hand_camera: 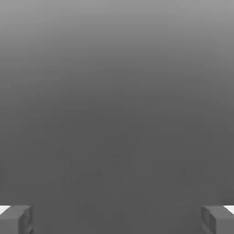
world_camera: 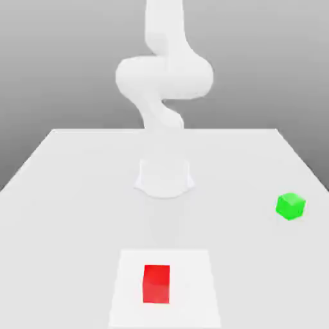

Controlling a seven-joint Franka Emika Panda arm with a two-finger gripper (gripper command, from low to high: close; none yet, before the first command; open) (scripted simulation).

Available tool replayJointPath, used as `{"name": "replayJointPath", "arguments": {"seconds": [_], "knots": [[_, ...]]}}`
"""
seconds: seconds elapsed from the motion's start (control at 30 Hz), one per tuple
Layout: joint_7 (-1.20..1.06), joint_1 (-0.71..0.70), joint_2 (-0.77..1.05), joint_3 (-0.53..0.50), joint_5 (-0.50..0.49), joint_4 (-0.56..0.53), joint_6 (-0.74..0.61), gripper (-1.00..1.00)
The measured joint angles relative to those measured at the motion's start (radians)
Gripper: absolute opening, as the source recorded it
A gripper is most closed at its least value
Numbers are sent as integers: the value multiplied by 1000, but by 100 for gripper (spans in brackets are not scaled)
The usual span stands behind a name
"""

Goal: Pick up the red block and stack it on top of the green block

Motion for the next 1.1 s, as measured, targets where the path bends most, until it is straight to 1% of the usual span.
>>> {"name": "replayJointPath", "arguments": {"seconds": [0.7,0.9,0.93,1.1], "knots": [[-9,-12,768,-19,5,-299,382,0],[-18,-16,985,-12,17,-286,553,0],[-19,-17,1008,-11,18,-283,573,-100],[-16,-17,1008,-11,15,-283,573,-100]]}}
